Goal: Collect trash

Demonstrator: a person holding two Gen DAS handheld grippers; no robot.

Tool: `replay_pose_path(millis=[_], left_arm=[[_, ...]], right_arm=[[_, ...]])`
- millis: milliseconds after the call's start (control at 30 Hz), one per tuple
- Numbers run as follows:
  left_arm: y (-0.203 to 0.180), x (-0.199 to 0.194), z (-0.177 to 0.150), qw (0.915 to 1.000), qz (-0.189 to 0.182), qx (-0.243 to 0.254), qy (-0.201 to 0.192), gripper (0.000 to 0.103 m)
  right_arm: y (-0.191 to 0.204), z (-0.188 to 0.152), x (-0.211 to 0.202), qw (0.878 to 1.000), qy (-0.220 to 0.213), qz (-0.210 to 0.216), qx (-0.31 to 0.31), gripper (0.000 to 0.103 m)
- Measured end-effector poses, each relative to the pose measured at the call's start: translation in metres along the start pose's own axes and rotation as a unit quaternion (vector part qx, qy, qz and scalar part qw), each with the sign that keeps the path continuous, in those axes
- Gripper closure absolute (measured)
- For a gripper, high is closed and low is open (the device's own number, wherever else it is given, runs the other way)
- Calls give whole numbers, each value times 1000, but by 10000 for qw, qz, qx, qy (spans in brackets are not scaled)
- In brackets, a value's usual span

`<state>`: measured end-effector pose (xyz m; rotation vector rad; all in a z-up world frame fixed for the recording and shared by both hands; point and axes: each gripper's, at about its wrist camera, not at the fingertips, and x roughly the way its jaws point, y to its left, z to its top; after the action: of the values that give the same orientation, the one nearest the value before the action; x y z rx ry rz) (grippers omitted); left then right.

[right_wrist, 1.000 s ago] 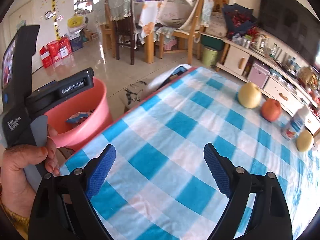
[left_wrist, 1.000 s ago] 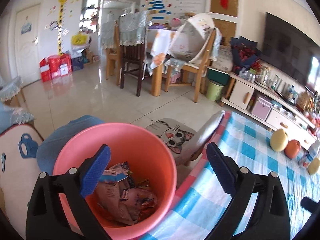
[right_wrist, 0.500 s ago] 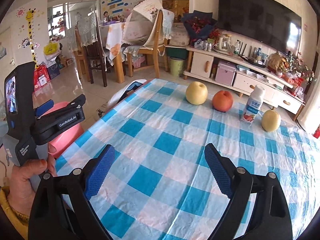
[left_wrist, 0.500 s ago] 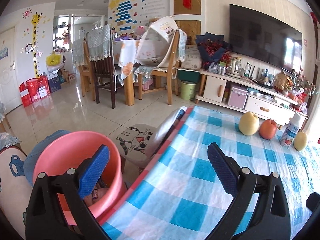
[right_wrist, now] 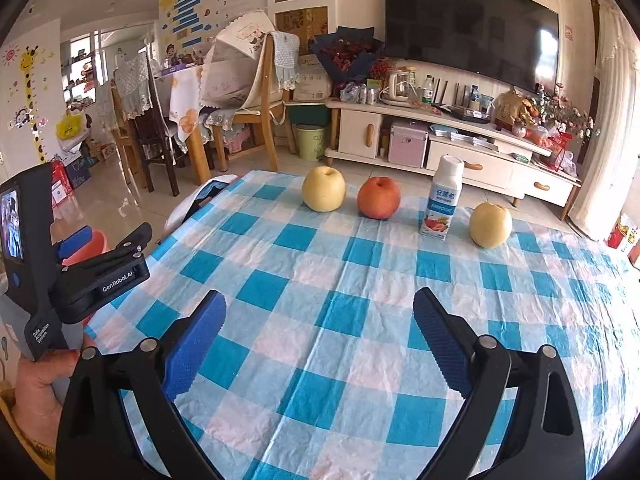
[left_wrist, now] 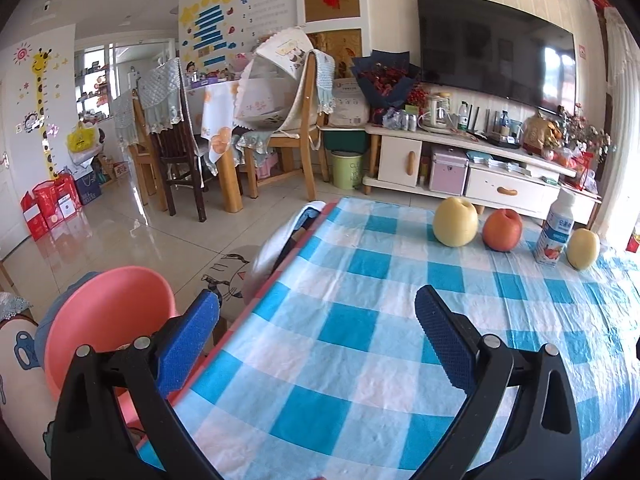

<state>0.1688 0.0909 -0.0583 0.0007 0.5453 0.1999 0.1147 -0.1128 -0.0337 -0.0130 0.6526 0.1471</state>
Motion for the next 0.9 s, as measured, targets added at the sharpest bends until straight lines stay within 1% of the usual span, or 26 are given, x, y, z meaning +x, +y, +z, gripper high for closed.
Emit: replay_pose_path(millis=[100,267,433,567,700,900], left_arm=[[-15,1,-2,9999,-45,120,31,4],[-35,0,-4,9994,-299,144,74,4],[-58,0,-7,9987,-420,265,98,4],[-72,0,-9,9980,-522,332,144,4],[-84,-2,-12,9962,-734,403,229,4],[-101,-6,-18,9934,-1003,436,331,4]], right_arm=[[-13,-1,-2,9999,-11,-68,102,9],[-36,-2,-8,9994,-65,-174,304,9],[-57,-1,-13,9983,-156,-275,488,9],[-69,1,-19,9972,-274,-392,578,9],[-77,4,-24,9962,-380,-521,590,9],[-86,4,-22,9953,-399,-624,631,9]])
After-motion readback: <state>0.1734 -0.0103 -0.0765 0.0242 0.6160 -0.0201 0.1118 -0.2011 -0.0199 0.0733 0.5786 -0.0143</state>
